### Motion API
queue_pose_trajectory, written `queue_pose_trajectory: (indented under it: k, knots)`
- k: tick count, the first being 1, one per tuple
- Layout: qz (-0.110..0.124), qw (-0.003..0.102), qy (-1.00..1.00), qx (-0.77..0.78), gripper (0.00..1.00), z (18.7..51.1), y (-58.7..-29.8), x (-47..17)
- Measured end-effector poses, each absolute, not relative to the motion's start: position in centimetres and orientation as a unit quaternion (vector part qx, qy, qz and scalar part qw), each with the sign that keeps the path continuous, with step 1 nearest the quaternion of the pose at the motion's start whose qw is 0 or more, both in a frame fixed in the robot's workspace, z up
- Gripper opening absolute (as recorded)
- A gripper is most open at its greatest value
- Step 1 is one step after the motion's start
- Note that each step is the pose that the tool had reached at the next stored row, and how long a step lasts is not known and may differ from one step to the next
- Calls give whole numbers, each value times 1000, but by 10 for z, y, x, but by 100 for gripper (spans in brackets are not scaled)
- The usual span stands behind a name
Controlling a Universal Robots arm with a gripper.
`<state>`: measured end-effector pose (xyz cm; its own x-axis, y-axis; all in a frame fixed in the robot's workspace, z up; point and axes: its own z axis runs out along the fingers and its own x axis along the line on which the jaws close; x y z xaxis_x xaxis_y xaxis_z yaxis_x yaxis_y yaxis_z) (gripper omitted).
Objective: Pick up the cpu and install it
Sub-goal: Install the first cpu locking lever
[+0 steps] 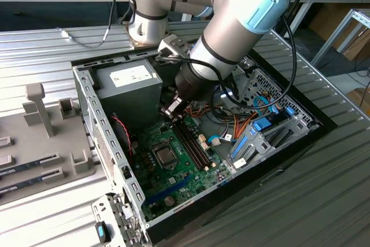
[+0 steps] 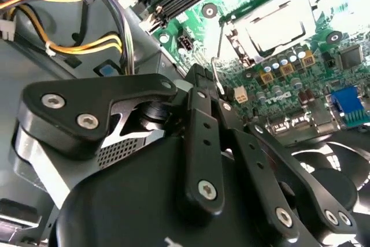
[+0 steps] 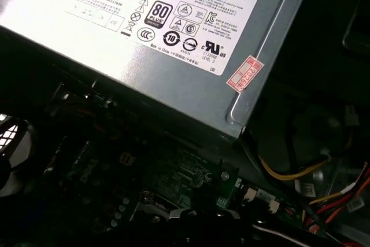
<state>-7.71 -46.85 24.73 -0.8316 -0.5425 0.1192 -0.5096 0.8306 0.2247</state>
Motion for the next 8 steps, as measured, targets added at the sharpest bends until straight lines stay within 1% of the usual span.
queue_pose_trajectory:
  k: [3,5,8]
  knots:
    - [-72,95,-954,274,11,247,-469,-77]
    - [-48,102,-956,272,11,247,-469,-77]
    - [-22,109,-957,269,11,247,-469,-77]
